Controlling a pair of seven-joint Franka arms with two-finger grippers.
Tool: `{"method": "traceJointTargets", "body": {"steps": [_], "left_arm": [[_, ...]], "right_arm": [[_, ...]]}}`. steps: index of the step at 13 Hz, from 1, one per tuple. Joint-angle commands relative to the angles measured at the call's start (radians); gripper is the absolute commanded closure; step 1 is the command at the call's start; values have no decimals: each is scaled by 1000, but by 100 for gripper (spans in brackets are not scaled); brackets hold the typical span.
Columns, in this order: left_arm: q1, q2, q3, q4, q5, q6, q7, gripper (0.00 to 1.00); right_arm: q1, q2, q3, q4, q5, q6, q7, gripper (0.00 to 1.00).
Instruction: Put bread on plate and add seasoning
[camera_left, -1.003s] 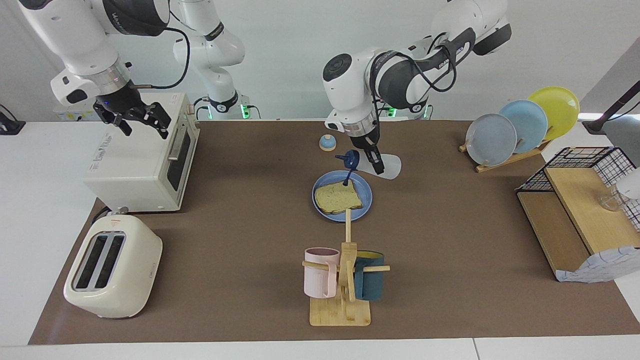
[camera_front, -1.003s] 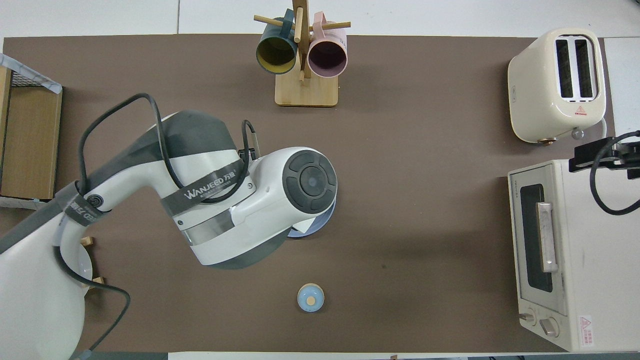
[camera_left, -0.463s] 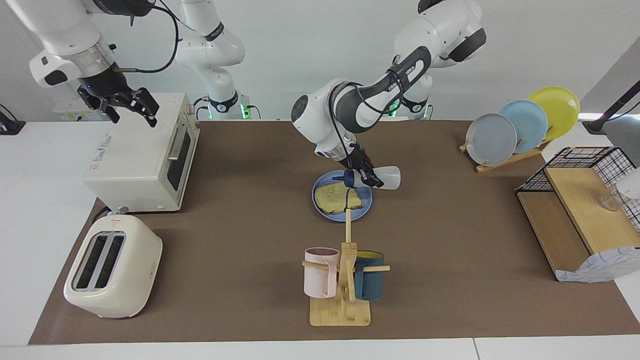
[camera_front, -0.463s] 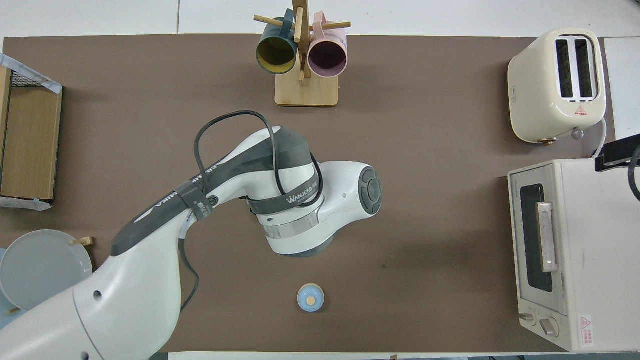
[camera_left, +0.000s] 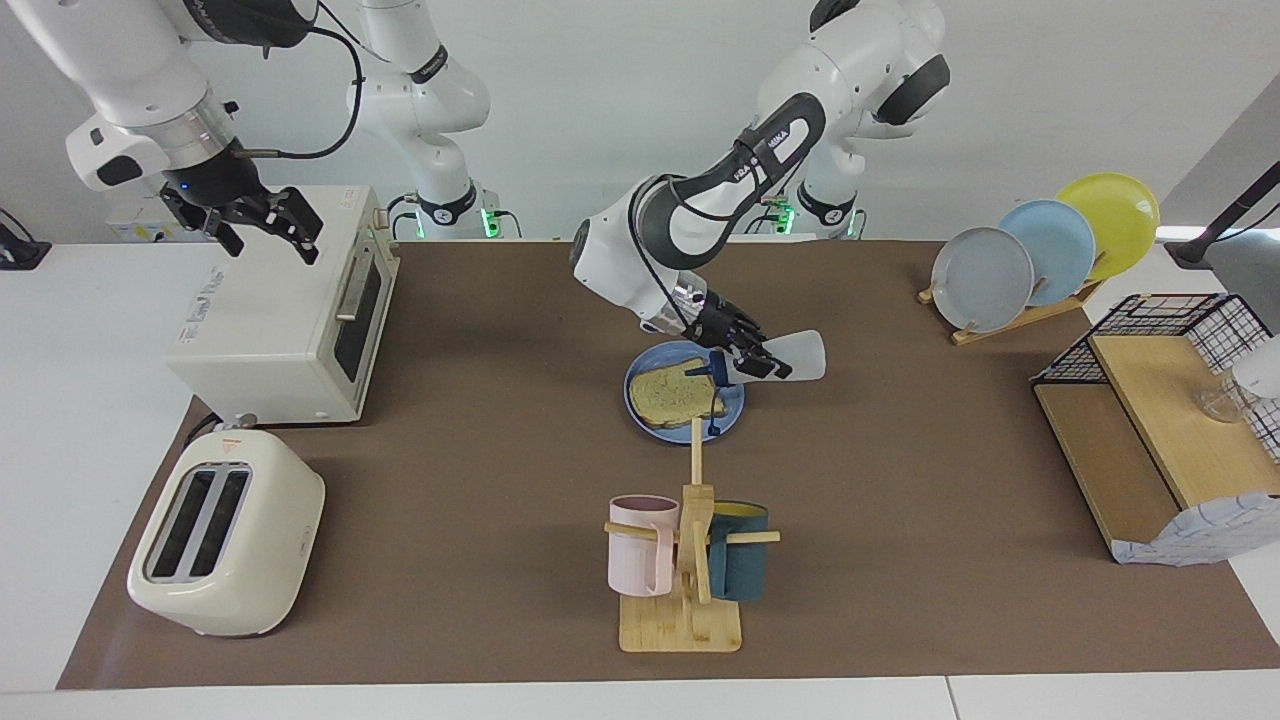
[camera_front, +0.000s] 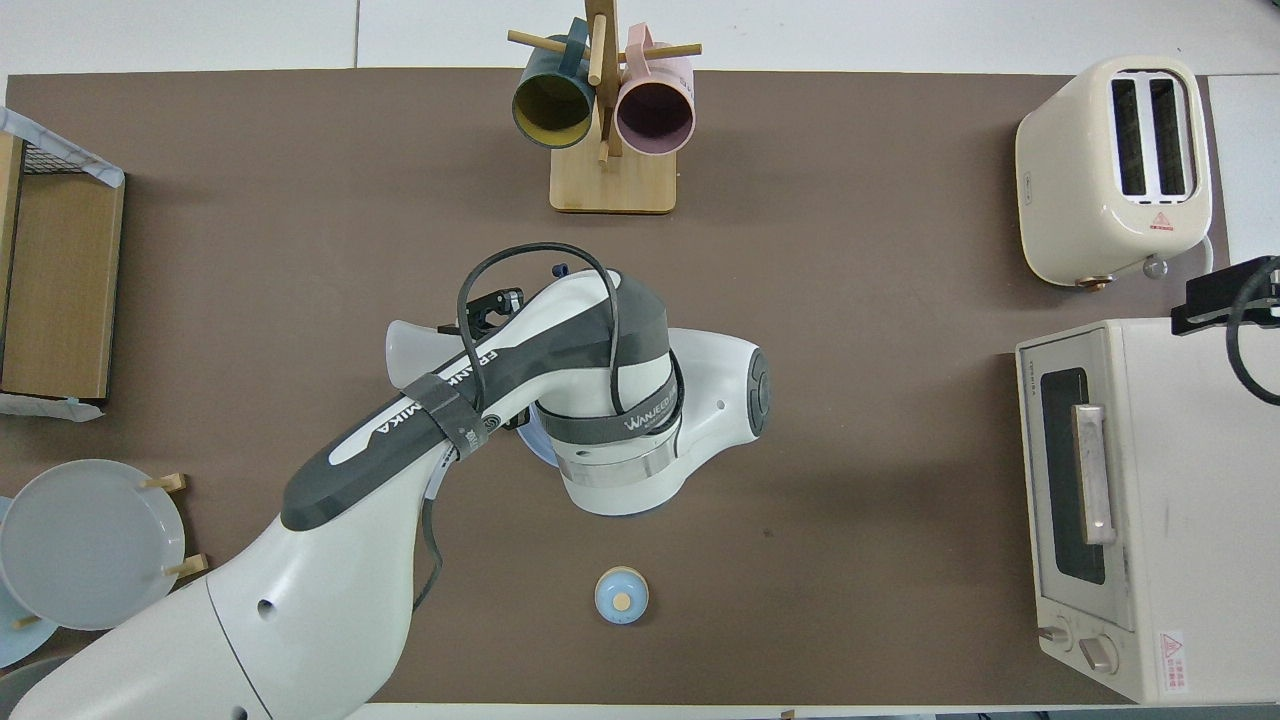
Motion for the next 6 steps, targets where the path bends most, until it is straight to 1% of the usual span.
{"method": "traceJointTargets", "body": {"steps": [1, 2, 3, 4, 5, 6], "left_arm": [[-14, -18, 24, -52, 66, -57, 6, 100], [-29, 20, 31, -52, 128, -104, 6, 100], [-41, 67, 52, -36, 162, -145, 8, 100], [-40, 65, 57, -26, 173, -143, 9, 100], [-46, 65, 76, -44, 205, -144, 11, 100], [-49, 66, 98, -98, 286, -141, 12, 100]], "right_arm": [[3, -8, 2, -10, -5, 17, -10, 0], [3, -8, 2, -12, -5, 15, -8, 0], [3, -8, 2, -12, -5, 15, -8, 0], [4, -8, 2, -12, -5, 15, -8, 0], [7, -10, 2, -16, -3, 15, -5, 0], [6, -11, 2, -16, -5, 15, -8, 0]]}}
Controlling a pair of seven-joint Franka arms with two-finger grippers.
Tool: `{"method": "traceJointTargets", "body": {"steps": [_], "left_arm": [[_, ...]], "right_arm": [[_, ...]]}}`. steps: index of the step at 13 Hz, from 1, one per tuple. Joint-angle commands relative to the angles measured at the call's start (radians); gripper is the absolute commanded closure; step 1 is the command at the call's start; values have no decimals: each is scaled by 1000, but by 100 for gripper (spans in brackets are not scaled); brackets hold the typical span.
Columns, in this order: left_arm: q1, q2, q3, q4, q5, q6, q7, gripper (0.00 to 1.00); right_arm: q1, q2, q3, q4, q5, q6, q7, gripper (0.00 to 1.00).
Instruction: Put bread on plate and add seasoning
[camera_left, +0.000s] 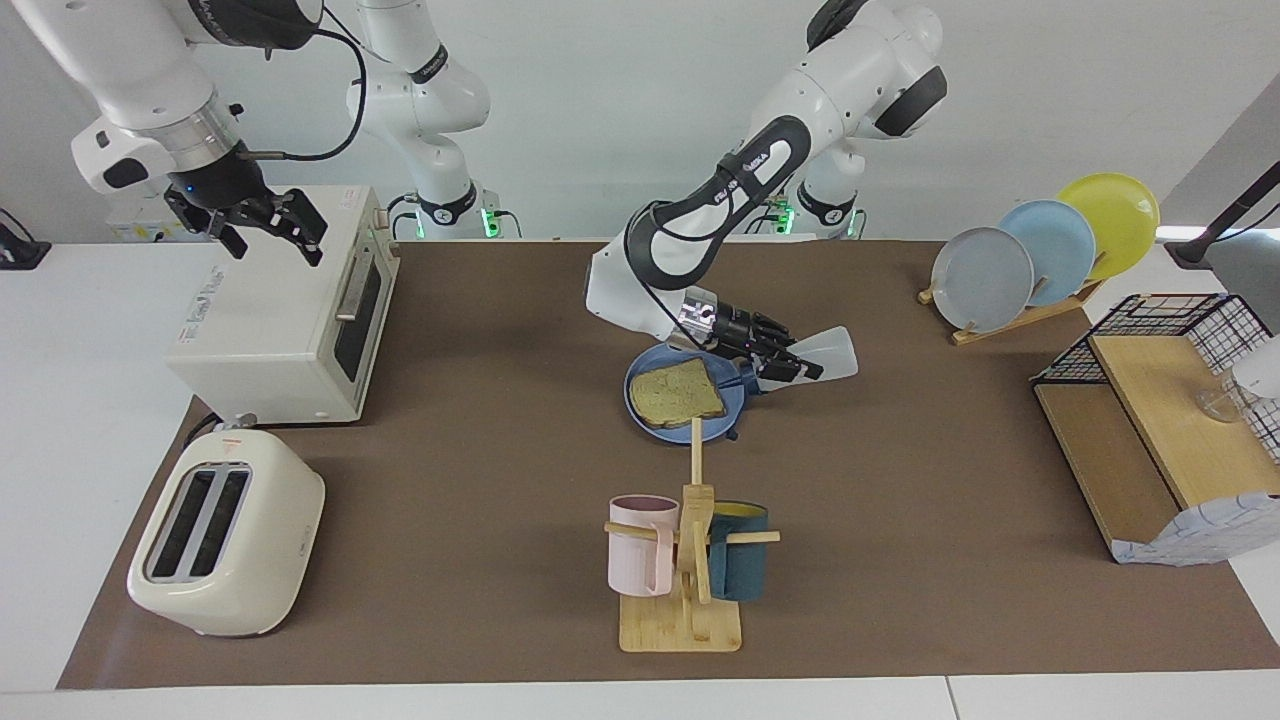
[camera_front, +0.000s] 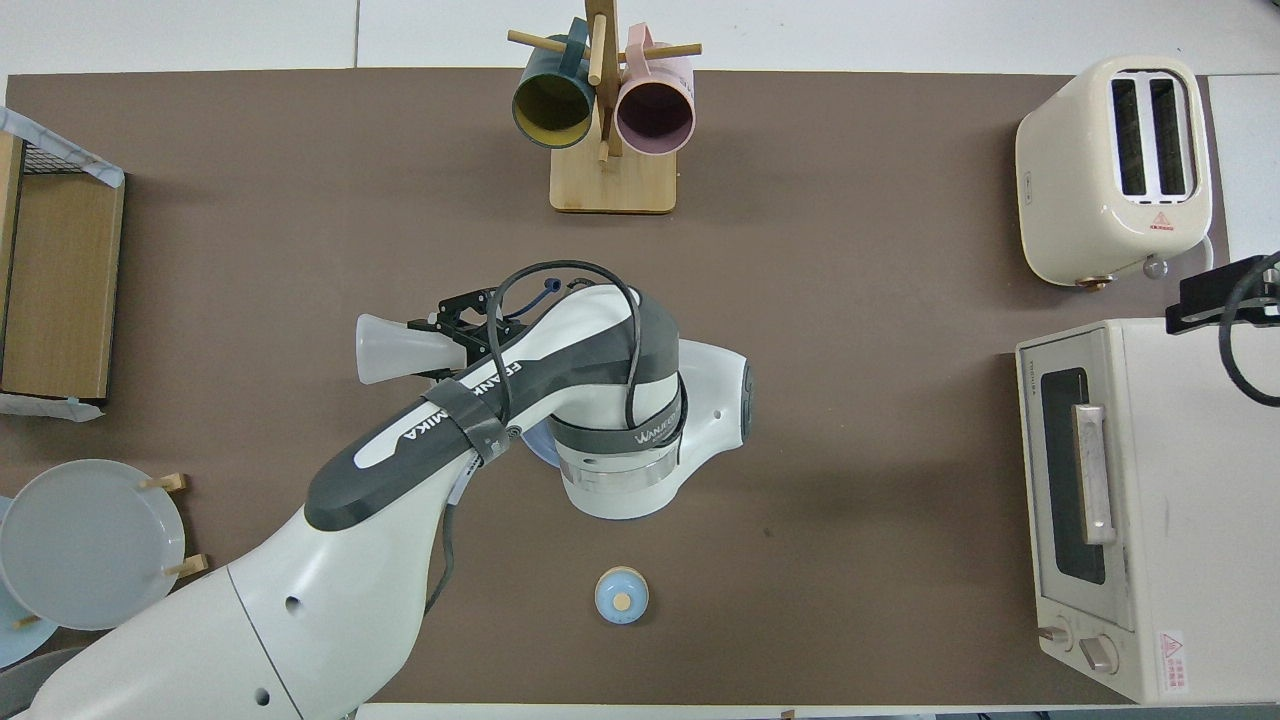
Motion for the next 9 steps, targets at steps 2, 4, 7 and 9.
{"method": "traceJointTargets", "body": {"steps": [2, 4, 7, 9], "left_arm": [[-49, 0, 51, -86, 146, -15, 14, 100], [-128, -3, 51, -86, 157, 8, 81, 100], [-178, -3, 53, -71, 157, 15, 113, 100], [-140, -11, 73, -91, 184, 63, 119, 100]], "right_arm": [[0, -11, 3, -16, -3, 16, -5, 0], [-3, -11, 1, -19, -3, 23, -2, 0], [-3, -21, 1, -41, -3, 30, -4, 0], [0, -24, 1, -48, -3, 36, -2, 0]]}}
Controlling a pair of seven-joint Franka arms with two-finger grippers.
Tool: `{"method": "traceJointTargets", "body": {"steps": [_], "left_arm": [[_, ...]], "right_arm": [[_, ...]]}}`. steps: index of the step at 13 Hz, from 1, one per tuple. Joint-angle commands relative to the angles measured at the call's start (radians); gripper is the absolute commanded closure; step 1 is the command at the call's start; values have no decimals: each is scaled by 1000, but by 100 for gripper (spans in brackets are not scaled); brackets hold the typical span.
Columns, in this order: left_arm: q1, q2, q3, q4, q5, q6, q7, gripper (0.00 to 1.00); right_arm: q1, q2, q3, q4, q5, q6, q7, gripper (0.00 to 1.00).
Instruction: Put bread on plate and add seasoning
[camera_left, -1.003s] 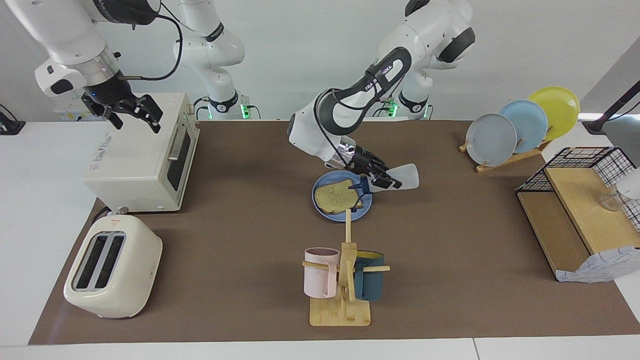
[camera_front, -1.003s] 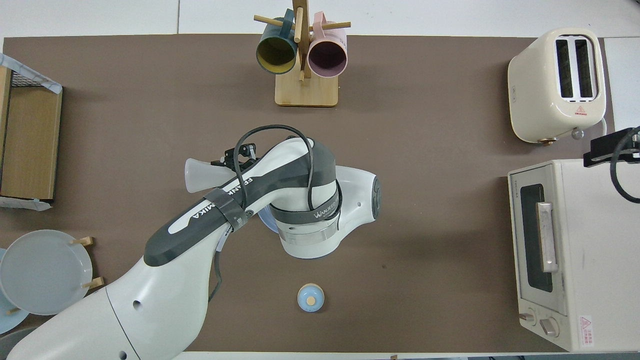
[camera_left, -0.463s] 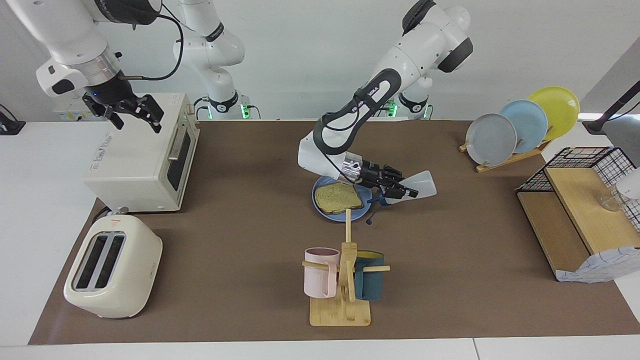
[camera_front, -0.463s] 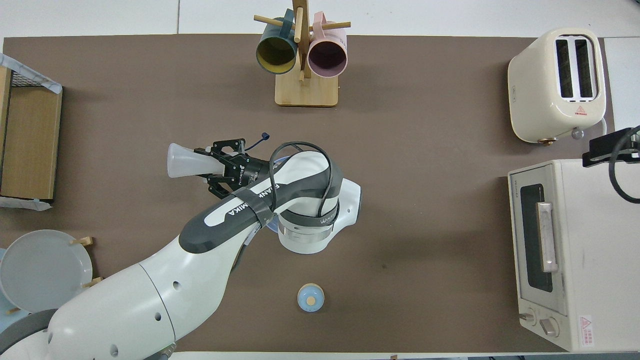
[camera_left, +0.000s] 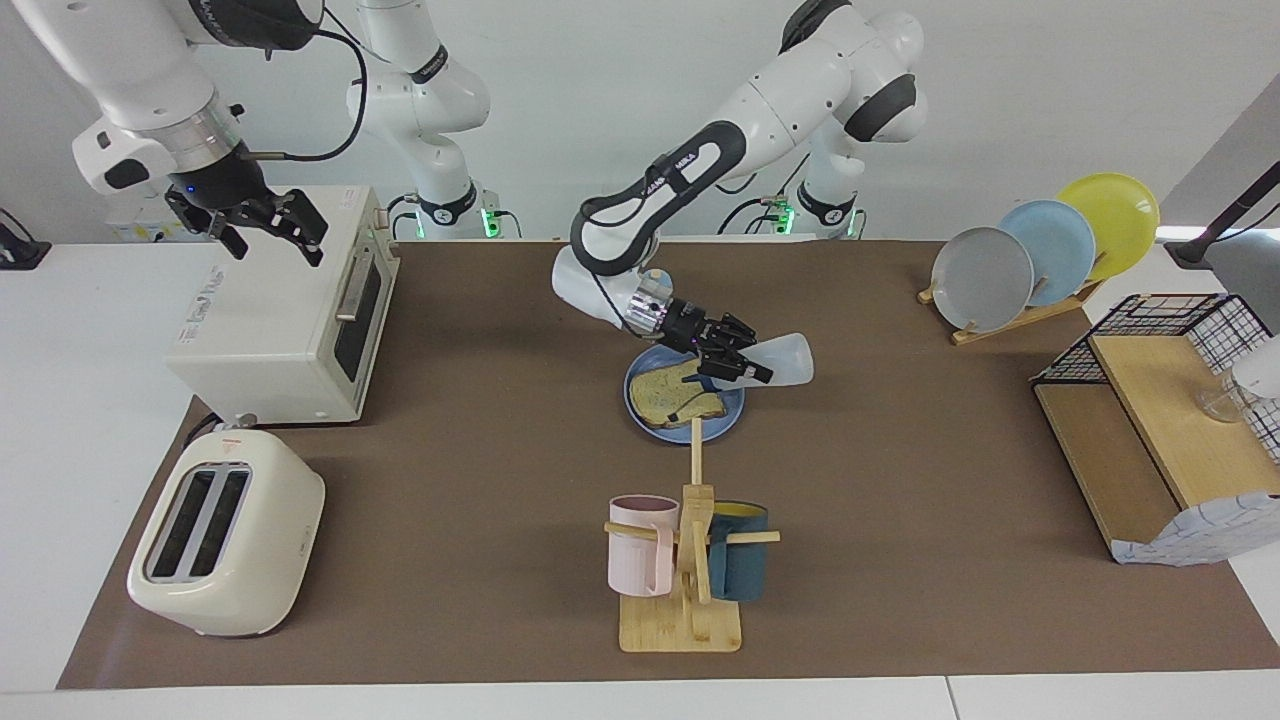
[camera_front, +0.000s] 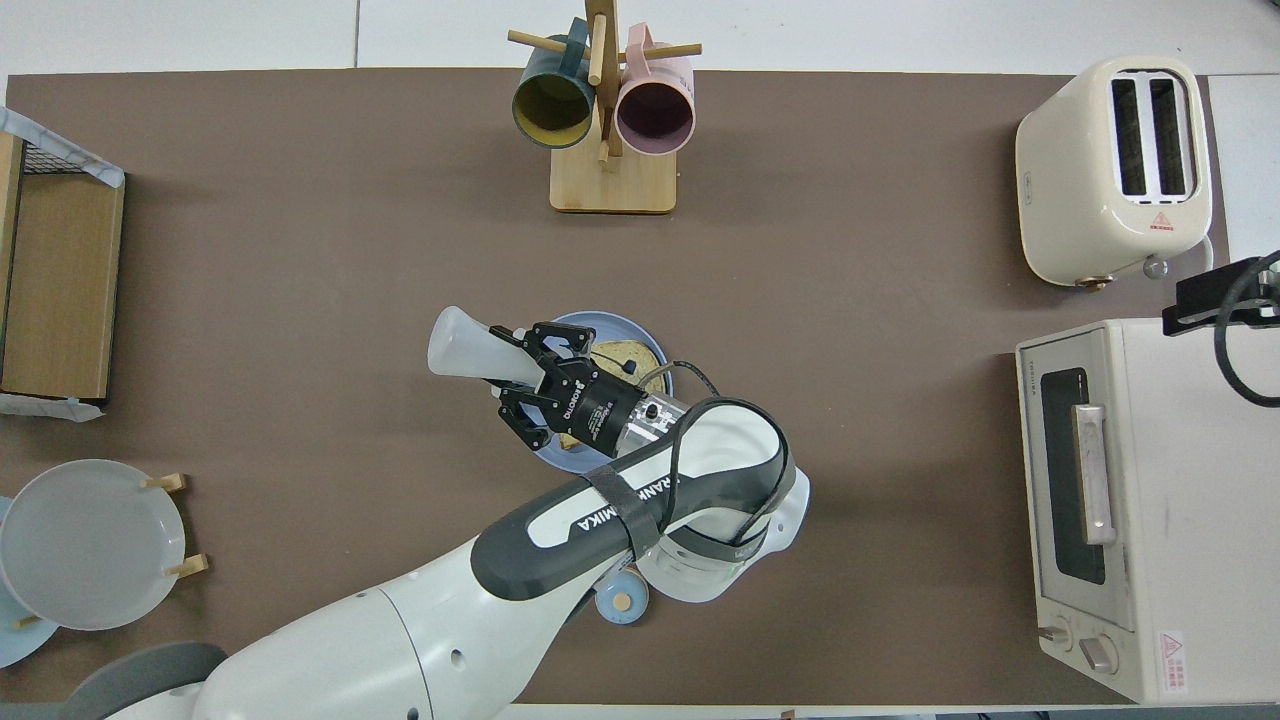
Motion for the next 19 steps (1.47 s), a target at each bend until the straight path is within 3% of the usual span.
{"method": "traceJointTargets", "body": {"steps": [1, 4, 9, 14, 19], "left_arm": [[60, -27, 48, -29, 58, 76, 39, 100], [94, -29, 60, -38, 111, 107, 60, 100], [-10, -43, 52, -47, 92, 76, 101, 100], [106, -55, 71, -110, 124, 134, 112, 100], [-16, -58, 63, -93, 76, 81, 120, 100]], "right_arm": [[0, -25, 1, -41, -3, 38, -4, 0], [0, -25, 1, -41, -3, 38, -2, 0], [-1, -25, 1, -39, -3, 29, -4, 0], [-10, -25, 1, -39, -3, 29, -4, 0], [-10, -25, 1, -39, -3, 27, -4, 0]]}}
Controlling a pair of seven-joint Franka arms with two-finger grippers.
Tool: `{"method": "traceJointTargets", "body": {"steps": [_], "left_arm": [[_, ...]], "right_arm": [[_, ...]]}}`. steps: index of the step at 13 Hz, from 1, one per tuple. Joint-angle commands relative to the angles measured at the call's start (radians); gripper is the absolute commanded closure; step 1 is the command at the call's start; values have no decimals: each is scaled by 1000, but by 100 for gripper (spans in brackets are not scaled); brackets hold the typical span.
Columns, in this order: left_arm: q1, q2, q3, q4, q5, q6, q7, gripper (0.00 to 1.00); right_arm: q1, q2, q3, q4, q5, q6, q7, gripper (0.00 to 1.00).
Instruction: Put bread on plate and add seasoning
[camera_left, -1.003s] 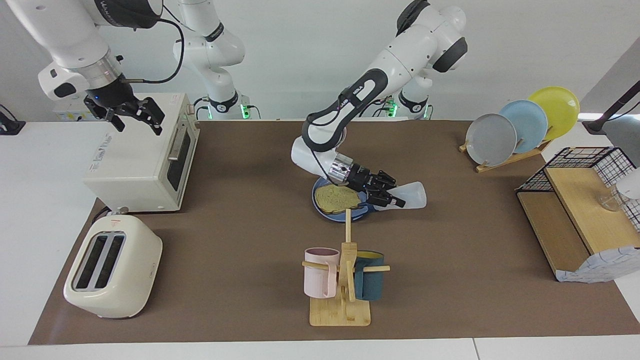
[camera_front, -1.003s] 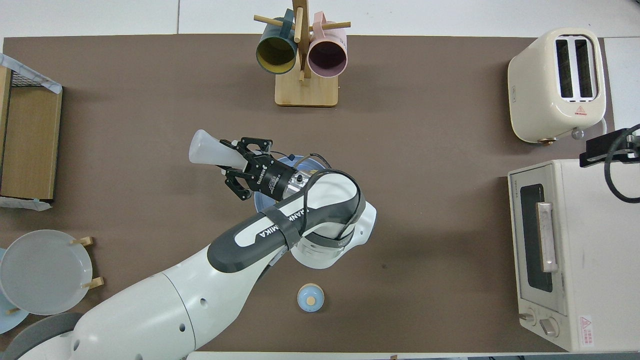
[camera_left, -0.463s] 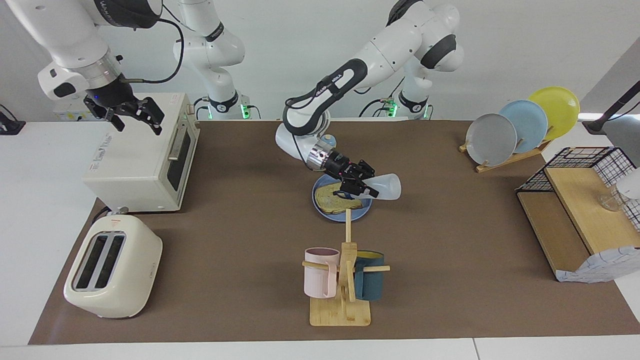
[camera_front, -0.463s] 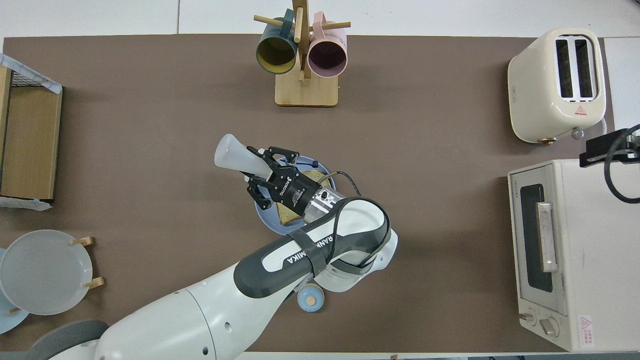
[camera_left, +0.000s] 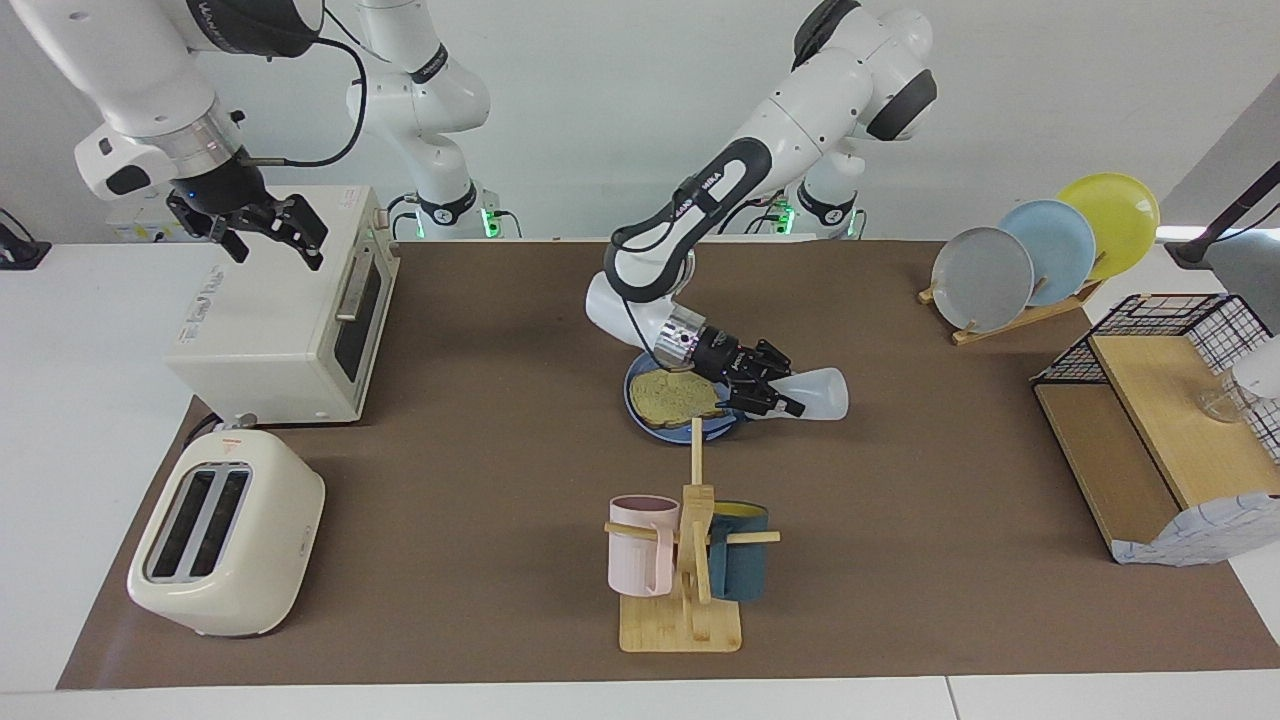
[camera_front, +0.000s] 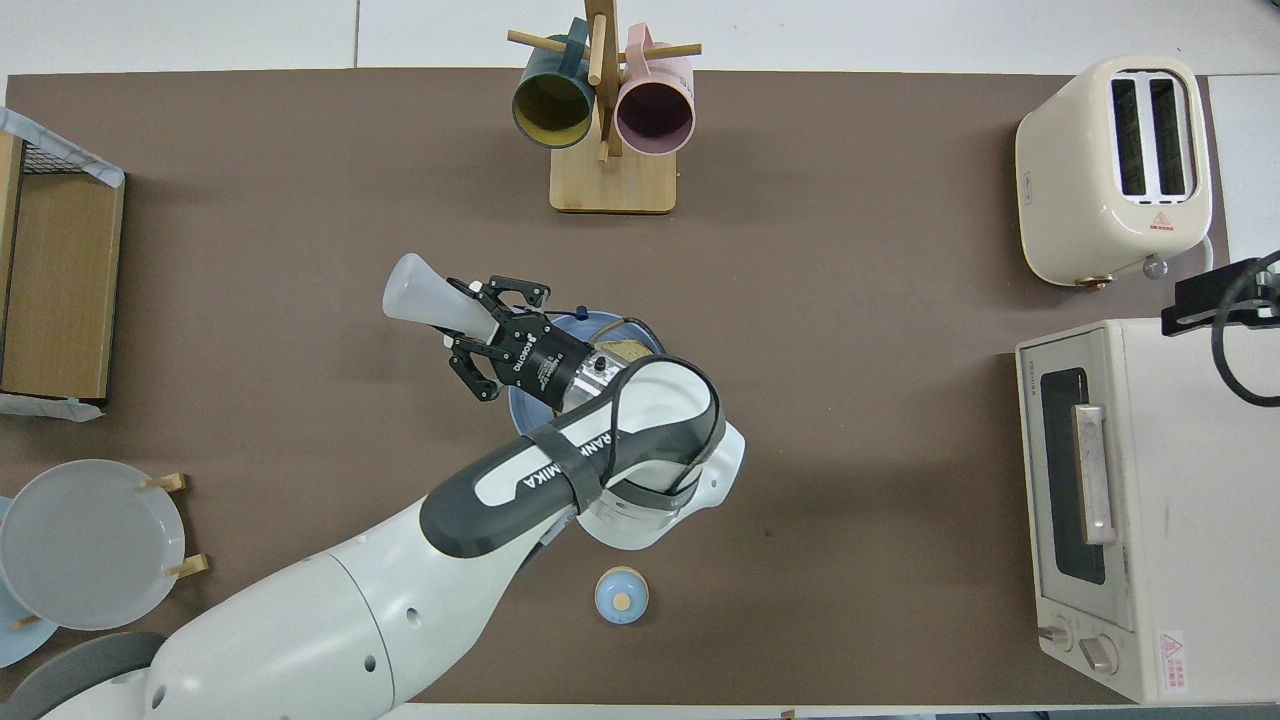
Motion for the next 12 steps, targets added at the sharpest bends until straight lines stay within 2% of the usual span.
{"method": "traceJointTargets", "body": {"steps": [1, 3, 6, 7, 10, 12], "left_arm": [[-88, -38, 9, 2, -78, -45, 5, 100], [-65, -85, 10, 47, -196, -19, -74, 100], [43, -158, 10, 169, -426, 123, -210, 100], [110, -182, 3, 199, -517, 183, -279, 100], [321, -302, 3, 208, -868, 525, -411, 100], [407, -299, 3, 213, -1003, 664, -534, 100]], "right_arm": [[-8, -22, 4, -26, -3, 14, -4, 0], [-8, -22, 4, -26, -3, 15, -4, 0], [-8, -22, 4, -26, -3, 15, -4, 0], [-8, -22, 4, -26, -3, 15, -4, 0], [-8, -22, 4, -26, -3, 15, -4, 0], [-8, -22, 4, -26, -3, 14, -4, 0]]}}
